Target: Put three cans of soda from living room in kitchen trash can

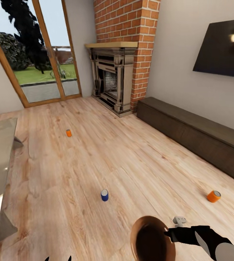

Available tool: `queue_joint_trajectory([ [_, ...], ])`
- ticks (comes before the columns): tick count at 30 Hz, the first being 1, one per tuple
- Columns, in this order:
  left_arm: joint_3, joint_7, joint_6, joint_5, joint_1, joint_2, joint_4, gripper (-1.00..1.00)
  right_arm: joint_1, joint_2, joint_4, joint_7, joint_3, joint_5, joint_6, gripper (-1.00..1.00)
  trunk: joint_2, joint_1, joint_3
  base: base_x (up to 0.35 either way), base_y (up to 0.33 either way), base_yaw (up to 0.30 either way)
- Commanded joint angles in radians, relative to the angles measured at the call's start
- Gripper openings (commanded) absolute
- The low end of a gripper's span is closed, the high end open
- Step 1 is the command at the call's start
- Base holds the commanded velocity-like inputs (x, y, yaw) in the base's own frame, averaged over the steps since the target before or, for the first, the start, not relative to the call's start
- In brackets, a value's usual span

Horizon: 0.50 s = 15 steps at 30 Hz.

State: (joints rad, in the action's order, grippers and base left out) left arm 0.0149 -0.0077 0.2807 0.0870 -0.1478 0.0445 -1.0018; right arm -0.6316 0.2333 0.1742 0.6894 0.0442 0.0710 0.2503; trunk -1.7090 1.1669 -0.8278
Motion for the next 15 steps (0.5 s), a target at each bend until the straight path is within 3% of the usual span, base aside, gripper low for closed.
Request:
queue_joint_trajectory([
  [1, 0.000, 0.000, 0.000, 0.000, 0.000, 0.000, 0.000, 1.00, 0.000, 0.000, 0.001, 0.003, 0.009, -0.010, 0.003, -1.00, 0.000, 0.000, 0.000, 0.297, 0.058, -0.199],
  [10, -0.009, -0.001, -0.020, 0.002, 0.008, 0.000, 0.006, 1.00, 0.000, -0.001, 0.007, -0.008, 0.009, -0.007, 0.003, -1.00, 0.000, 0.000, -0.002, 0.303, 0.023, -0.110],
  [12, -0.011, -0.001, -0.069, 0.006, 0.018, -0.001, 0.004, 1.00, -0.001, -0.002, 0.010, -0.014, 0.009, -0.006, 0.005, -1.00, 0.000, 0.000, -0.002, 0.314, 0.003, -0.020],
  [14, -0.014, 0.000, -0.173, 0.009, 0.050, -0.003, -0.012, 1.00, -0.001, -0.001, 0.013, -0.018, 0.009, -0.006, 0.012, -1.00, 0.000, 0.000, -0.002, 0.318, 0.002, -0.010],
  [15, -0.015, 0.000, -0.261, 0.011, 0.090, -0.003, -0.026, 1.00, -0.002, -0.001, 0.014, -0.019, 0.009, -0.006, 0.028, -1.00, 0.000, 0.000, -0.002, 0.320, 0.001, -0.006],
])
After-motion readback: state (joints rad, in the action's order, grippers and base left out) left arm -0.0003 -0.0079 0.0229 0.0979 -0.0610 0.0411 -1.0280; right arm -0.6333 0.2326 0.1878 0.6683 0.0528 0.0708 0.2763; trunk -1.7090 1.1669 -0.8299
